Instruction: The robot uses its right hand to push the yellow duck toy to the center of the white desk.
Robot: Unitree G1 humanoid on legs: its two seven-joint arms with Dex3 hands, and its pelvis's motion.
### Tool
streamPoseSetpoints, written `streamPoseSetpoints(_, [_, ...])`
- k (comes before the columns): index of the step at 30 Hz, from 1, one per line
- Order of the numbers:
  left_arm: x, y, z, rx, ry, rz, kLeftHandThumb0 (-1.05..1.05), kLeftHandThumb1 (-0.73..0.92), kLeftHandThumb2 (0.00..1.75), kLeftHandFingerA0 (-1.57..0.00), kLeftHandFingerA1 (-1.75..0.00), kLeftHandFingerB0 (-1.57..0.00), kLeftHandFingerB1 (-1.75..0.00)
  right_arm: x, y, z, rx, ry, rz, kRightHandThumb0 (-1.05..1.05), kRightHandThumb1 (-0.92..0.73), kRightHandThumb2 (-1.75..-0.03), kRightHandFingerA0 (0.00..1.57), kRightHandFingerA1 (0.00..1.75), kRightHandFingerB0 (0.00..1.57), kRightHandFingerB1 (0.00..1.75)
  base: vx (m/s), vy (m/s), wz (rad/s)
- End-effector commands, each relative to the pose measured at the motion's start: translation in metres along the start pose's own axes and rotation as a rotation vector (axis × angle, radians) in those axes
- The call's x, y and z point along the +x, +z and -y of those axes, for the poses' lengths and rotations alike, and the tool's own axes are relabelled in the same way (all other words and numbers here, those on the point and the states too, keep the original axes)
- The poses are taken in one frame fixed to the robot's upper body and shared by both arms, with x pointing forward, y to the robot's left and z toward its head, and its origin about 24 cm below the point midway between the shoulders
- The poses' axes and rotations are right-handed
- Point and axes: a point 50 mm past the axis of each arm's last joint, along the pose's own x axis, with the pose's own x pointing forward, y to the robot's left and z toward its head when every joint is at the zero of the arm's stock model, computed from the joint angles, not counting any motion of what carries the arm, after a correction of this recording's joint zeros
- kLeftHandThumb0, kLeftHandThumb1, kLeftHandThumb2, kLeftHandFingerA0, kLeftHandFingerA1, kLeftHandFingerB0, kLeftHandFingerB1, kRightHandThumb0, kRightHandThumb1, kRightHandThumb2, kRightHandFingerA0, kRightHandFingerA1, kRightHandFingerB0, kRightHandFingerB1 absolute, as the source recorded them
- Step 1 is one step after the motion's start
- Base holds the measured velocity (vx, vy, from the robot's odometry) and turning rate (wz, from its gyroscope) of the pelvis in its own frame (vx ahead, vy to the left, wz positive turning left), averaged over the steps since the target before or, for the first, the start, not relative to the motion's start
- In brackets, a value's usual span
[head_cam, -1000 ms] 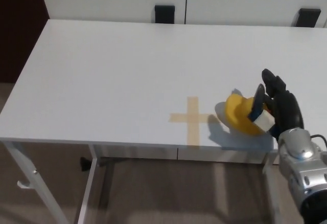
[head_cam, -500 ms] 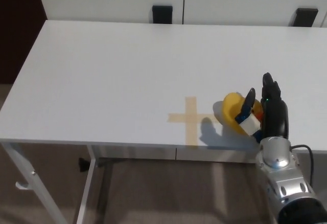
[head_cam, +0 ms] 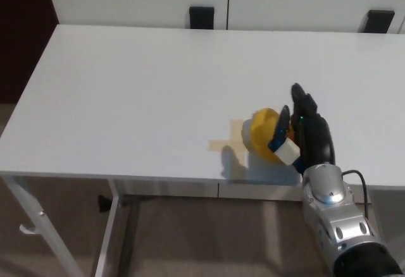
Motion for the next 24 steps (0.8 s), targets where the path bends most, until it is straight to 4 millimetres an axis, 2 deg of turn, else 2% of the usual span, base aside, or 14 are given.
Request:
streamPoseSetpoints(1, [0.000, 0.000, -0.003, 0.013, 0.000, 0.005, -0.18, 0.70, 0.61, -0.72, -0.50, -0.76, -0.49, -0.001, 0.001, -0.002, -0.013, 0.137, -0.027, -0.99, -0.83, -1.22, 0.00, 0.11, 0.00, 0.04, 0.00, 0.000, 0.00])
streamPoseSetpoints(5, [0.000, -0.002, -0.002, 0.017, -0.001, 0.003, -0.19, 0.69, 0.61, -0.72, -0.52, -0.77, -0.50, -0.002, -0.002, -0.003, -0.019, 0.155, -0.037, -0.99, -0.82, -1.22, 0.00, 0.10, 0.00, 0.04, 0.00, 0.000, 0.00])
streamPoseSetpoints(6, [0.000, -0.002, -0.002, 0.021, -0.002, 0.003, -0.17, 0.68, 0.61, -0.74, -0.51, -0.79, -0.50, -0.003, -0.003, -0.004, -0.018, 0.161, -0.045, -0.88, -0.76, -1.21, 0.00, 0.18, 0.00, 0.13, 0.00, 0.000, 0.00])
streamPoseSetpoints(7, [0.000, -0.002, -0.002, 0.021, -0.002, 0.003, -0.17, 0.68, 0.61, -0.74, -0.51, -0.79, -0.50, -0.003, -0.003, -0.004, -0.018, 0.161, -0.045, -0.88, -0.76, -1.21, 0.00, 0.18, 0.00, 0.13, 0.00, 0.000, 0.00])
streamPoseSetpoints(8, [0.000, -0.002, -0.002, 0.022, -0.002, 0.002, -0.18, 0.68, 0.61, -0.73, -0.52, -0.81, -0.51, -0.004, -0.005, -0.005, -0.011, 0.170, -0.048, -0.93, -0.73, -1.03, 0.00, 0.13, 0.00, 0.06, 0.00, 0.000, 0.00])
streamPoseSetpoints(9, [0.000, -0.002, -0.002, 0.022, -0.002, 0.002, -0.18, 0.68, 0.61, -0.73, -0.52, -0.81, -0.51, -0.004, -0.005, -0.005, -0.011, 0.170, -0.048, -0.93, -0.73, -1.03, 0.00, 0.13, 0.00, 0.06, 0.00, 0.000, 0.00])
streamPoseSetpoints(10, [-0.001, -0.002, -0.003, 0.021, 0.000, 0.005, -0.19, 0.69, 0.61, -0.71, -0.51, -0.79, -0.51, -0.005, -0.006, -0.007, -0.004, 0.177, -0.048, -0.91, -0.78, -1.20, 0.00, 0.17, 0.00, 0.11, 0.00, 0.000, 0.00])
streamPoseSetpoints(11, [-0.001, -0.001, -0.004, 0.020, 0.001, 0.007, -0.19, 0.69, 0.61, -0.71, -0.51, -0.79, -0.51, -0.006, -0.006, -0.009, 0.001, 0.182, -0.048, -0.91, -0.78, -1.20, 0.00, 0.17, 0.00, 0.11, 0.00, 0.000, 0.00])
streamPoseSetpoints(12, [-0.001, -0.001, -0.004, 0.018, 0.002, 0.010, -0.19, 0.70, 0.61, -0.72, -0.53, -0.77, -0.50, -0.006, -0.007, -0.011, 0.006, 0.186, -0.051, -1.05, -0.87, -1.23, 0.00, 0.07, 0.00, 0.00, 0.00, 0.000, 0.00])
streamPoseSetpoints(23, [-0.001, -0.002, -0.005, 0.022, 0.006, 0.002, -0.20, 0.69, 0.61, -0.75, -0.51, -0.74, -0.49, -0.013, -0.014, -0.024, 0.005, 0.214, -0.065, -1.05, -0.87, -1.24, 0.00, 0.07, 0.00, 0.00, 0.00, 0.000, 0.00])
streamPoseSetpoints(24, [-0.001, -0.002, -0.005, 0.023, 0.006, 0.002, -0.19, 0.69, 0.61, -0.75, -0.56, -0.76, -0.50, -0.014, -0.014, -0.026, -0.001, 0.217, -0.071, -1.05, -0.87, -1.25, 0.00, 0.10, 0.00, 0.02, 0.00, 0.000, 0.00])
